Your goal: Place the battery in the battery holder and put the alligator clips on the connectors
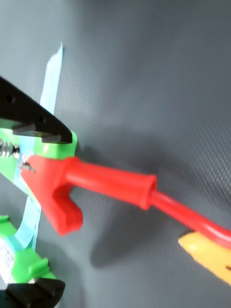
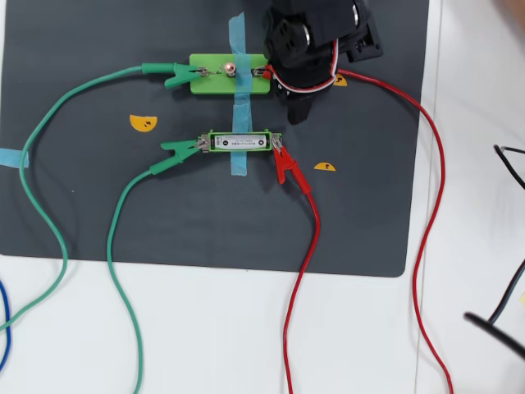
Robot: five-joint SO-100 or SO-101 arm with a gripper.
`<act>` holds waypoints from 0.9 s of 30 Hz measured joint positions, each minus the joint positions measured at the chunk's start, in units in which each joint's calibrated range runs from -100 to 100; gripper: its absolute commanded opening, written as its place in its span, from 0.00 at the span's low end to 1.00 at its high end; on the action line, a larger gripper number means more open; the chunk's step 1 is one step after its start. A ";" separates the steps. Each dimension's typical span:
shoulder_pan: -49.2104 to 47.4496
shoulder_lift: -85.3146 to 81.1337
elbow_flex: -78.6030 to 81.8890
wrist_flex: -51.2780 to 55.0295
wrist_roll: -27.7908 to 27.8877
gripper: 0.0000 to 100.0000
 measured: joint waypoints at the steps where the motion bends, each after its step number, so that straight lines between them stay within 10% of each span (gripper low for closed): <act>1: 0.00 0.00 0.00 1.12 0.00 0.32; 27: 6.94 -38.39 11.99 3.78 4.91 0.36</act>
